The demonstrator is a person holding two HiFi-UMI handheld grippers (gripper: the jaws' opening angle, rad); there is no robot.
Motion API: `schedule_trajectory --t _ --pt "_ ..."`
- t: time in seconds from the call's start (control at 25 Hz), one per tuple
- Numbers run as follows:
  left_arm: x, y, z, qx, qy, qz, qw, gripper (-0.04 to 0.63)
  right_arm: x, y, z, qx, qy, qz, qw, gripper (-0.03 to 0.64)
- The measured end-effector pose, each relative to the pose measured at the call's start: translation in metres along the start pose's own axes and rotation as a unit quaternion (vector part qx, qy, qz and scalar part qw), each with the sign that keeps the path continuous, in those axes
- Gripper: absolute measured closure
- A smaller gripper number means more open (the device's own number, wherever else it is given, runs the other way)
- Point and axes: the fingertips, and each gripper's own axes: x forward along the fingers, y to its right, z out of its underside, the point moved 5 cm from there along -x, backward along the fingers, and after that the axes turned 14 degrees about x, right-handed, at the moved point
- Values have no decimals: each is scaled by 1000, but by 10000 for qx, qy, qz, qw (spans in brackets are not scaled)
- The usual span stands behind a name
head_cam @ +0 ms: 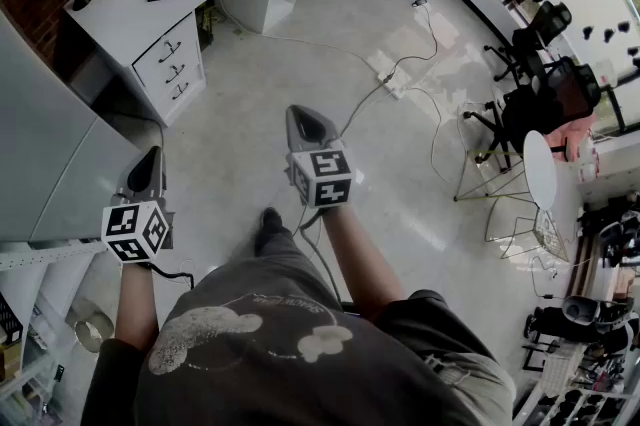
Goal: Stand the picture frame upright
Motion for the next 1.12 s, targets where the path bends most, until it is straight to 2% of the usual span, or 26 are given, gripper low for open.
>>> schedule_trajectory --t 0.4,0.64,0.88,1.12 --pt "-70 4 21 183 -39 -228 9996 586 -54 -48 40 126 -54 -10 9999 612" --pt "-104 15 31 82 -57 -186 9998 586 -87 -61 55 164 -29 38 9999 612" --pt "-112 20 38 -72 -24 -283 9996 586 -101 -59 65 204 -47 102 9997 612" --pt "-97 28 38 106 -78 -280 9995 584 -95 -48 65 383 86 96 9992 612"
